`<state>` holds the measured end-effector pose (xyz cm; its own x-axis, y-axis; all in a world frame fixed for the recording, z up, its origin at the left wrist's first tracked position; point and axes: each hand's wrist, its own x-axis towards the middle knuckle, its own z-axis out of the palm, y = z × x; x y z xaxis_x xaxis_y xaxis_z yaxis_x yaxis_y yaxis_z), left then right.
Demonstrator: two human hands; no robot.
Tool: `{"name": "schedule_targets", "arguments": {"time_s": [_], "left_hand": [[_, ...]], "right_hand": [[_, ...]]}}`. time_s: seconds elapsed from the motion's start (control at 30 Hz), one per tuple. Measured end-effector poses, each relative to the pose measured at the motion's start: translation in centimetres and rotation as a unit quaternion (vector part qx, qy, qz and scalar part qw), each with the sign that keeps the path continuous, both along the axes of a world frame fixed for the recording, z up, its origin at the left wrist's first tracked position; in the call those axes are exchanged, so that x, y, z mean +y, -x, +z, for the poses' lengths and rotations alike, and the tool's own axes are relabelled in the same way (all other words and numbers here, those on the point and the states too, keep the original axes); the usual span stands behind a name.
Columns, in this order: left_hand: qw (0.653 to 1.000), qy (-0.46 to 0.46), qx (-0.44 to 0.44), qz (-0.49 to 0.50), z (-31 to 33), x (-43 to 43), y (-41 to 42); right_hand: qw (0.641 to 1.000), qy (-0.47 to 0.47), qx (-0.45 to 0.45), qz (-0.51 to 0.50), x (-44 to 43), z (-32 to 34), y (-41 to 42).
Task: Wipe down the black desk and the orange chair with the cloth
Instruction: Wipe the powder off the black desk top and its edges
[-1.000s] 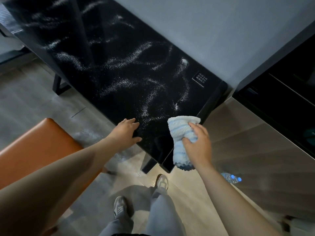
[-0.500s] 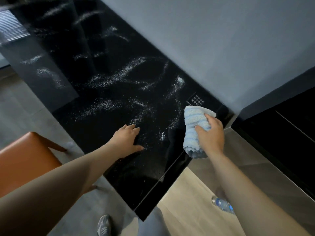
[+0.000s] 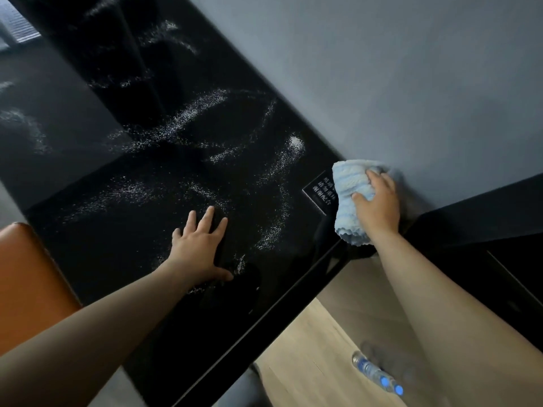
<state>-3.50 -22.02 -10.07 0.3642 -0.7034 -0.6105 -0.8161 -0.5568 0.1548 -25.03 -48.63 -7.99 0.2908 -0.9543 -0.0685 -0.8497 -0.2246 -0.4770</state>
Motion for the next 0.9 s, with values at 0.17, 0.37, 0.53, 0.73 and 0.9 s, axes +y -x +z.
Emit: {"name": "schedule_targets", "arguments": {"time_s": [0.17,0.37,0.53,0.73,0.9], "left_hand": [[0.999,-0.012,-0.028,-0.014,-0.8,0.1,0.5],[0.999,-0.027,-0.023,-0.008,-0.7,-0.3,0.6],[0.999,-0.033,-0.026,-0.013,-0.5,-0.4,0.6],[0.999,-0.023,-0.027,-0.01,-0.7,-0.6,0.7],[0.999,-0.021,-0.022,-0.011,-0.9,-0.4,0.7]], "right_hand": [[1.0,-0.02,0.017,-0.001,-2.5,-2.2,-0.9],[0.999,-0.018,0.021,0.043,-2.7,-3.9,-1.8],[0.998,0.006,0.039,0.053,-1.4,-4.3,-2.2],[0.998,0.027,0.026,0.059,0.9,-4.9,-2.7],[0.995,0.041,0.013,0.093,3.7,-5.1,-2.7]]}}
